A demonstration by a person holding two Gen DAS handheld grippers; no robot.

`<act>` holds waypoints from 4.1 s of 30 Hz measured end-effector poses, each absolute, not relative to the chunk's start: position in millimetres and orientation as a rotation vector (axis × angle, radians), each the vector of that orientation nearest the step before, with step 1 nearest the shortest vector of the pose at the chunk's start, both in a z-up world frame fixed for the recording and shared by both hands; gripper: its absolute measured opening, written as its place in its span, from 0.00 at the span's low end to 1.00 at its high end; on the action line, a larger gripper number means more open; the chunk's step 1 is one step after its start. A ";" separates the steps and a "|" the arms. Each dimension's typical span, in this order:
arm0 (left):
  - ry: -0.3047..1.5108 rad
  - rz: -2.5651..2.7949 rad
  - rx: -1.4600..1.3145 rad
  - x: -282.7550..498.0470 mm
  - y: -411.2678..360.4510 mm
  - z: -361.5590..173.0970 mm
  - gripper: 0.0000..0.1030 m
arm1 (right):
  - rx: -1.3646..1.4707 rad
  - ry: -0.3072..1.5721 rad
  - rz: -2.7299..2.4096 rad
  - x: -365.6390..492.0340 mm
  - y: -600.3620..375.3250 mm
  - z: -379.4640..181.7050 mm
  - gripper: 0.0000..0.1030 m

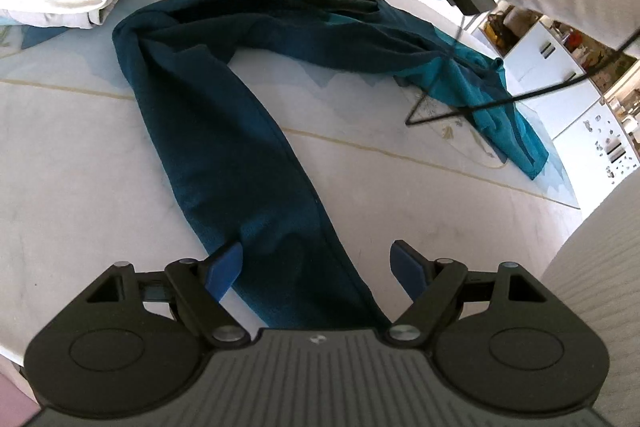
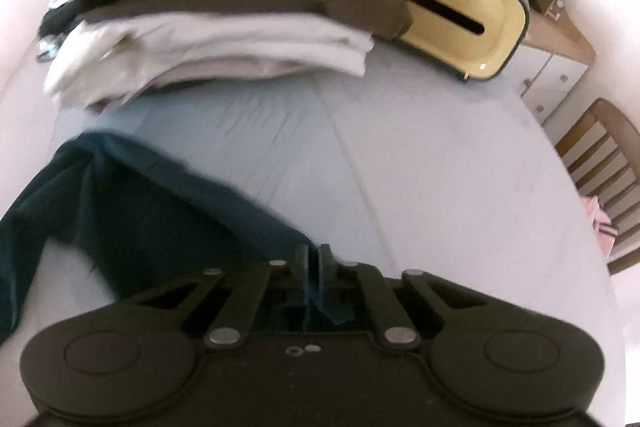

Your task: Fold clothes

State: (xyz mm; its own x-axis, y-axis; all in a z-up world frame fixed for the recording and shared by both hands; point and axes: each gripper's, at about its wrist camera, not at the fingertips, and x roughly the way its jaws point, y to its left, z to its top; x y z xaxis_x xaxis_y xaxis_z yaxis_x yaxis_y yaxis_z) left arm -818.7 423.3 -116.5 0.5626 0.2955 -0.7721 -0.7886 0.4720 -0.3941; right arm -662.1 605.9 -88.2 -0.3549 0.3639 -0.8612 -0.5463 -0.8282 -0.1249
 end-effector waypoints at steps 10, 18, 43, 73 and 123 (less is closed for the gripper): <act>0.678 0.815 -0.855 -824.2 419.3 -112.5 0.78 | -1.334 0.156 2.135 -688.6 650.0 -117.8 1.00; 0.677 0.917 -0.888 -837.9 410.8 -110.9 0.78 | -1.327 0.155 2.183 -680.9 618.8 -90.8 1.00; 0.572 0.988 -1.037 -873.1 379.9 -116.6 0.83 | -1.370 0.571 2.291 -741.7 440.8 -94.4 1.00; 0.602 0.825 -0.917 -832.6 393.0 -114.2 0.83 | -1.621 0.529 2.244 -704.6 349.0 -112.9 1.00; 0.655 1.491 -0.928 -1022.8 505.1 -120.1 0.08 | -1.286 0.426 1.913 -575.9 461.1 -107.0 1.00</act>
State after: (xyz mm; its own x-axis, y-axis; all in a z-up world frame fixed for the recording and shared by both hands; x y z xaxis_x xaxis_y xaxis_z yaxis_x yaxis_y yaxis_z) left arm -1022.8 505.1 -120.1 0.0199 0.5345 -0.8450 -0.9838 -0.1404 -0.1119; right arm -575.9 461.1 -107.0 -0.1877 0.4149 -0.8903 -0.7533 -0.6425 -0.1406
